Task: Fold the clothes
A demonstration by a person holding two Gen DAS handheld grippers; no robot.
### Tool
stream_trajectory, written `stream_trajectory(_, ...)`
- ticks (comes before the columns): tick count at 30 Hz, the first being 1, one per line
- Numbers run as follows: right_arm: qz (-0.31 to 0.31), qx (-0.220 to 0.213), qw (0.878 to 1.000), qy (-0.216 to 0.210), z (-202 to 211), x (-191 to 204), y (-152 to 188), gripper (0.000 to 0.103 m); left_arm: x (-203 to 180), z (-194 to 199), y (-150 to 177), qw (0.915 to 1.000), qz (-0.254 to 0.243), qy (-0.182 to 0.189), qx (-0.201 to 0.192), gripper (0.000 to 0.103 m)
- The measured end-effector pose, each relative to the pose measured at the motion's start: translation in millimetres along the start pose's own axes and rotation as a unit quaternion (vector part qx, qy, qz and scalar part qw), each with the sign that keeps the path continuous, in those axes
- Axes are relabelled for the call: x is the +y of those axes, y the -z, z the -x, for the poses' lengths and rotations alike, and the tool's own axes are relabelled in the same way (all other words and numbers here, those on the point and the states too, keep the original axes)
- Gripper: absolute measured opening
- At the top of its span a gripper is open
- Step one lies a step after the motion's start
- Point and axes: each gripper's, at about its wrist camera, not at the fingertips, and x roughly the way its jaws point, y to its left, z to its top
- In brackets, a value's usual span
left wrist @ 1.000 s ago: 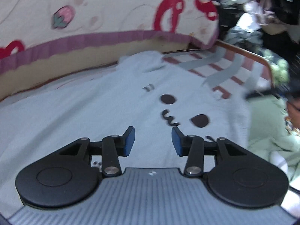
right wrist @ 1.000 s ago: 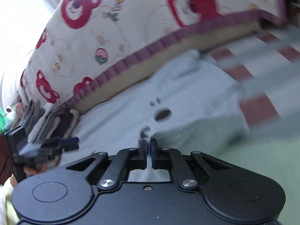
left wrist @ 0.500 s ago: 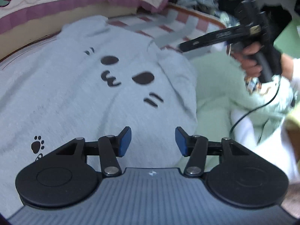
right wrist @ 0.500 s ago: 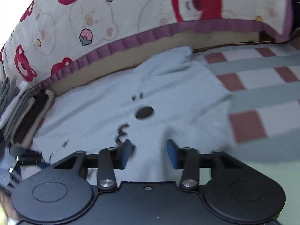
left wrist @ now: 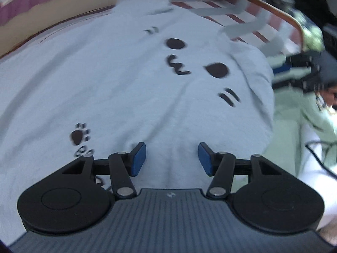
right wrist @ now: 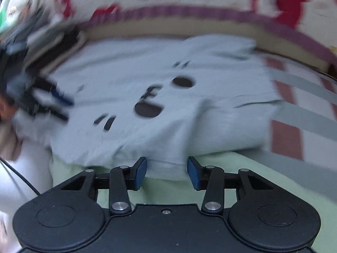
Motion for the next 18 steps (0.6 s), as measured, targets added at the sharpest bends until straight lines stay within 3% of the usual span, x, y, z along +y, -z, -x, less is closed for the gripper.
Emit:
stream_trajectory(1, 0.006, 0.012, 1.000, -0.011, -5, 1, -4, 0.048, 4, 1, 0, 0.9999, 0.010, -0.001, -0.003, 0.054)
stream_trajectory(3, 0.018, 0.020, 0.999, -0.032, -7, 6, -7, 0.020, 9, 3, 1, 0.9997, 0.024, -0.005, -0.005, 0.054)
stream_trajectory(6, 0.006, -0.004, 0.998, -0.057, 3, 9, -5, 0.018, 14, 3, 1, 0.9994, 0.033, -0.011, -0.004, 0.054)
stream_trajectory(9, -0.059, -0.044, 0.994, -0.077, 14, 0, -2, 0.017, 16, 1, 0, 0.9991, 0.039, -0.015, -0.006, 0.054)
stream_trajectory(11, -0.137, -0.122, 0.978, -0.098, 44, -13, -1, 0.016, 18, 0, 0, 0.9988, 0.045, -0.017, -0.007, 0.054)
stream_trajectory(14, -0.220, -0.241, 0.936, -0.134, 102, -29, 6, 0.015, 22, 2, 1, 0.9979, 0.058, -0.023, -0.013, 0.054)
stream_trajectory(17, -0.191, -0.226, 0.951, -0.093, 118, -27, 0, 0.015, 28, 10, -3, 0.9969, 0.068, -0.016, -0.036, 0.055)
stream_trajectory(18, -0.194, -0.216, 0.953, -0.083, 107, -29, -6, 0.015, 28, 12, -5, 0.9969, 0.066, -0.009, -0.043, 0.055)
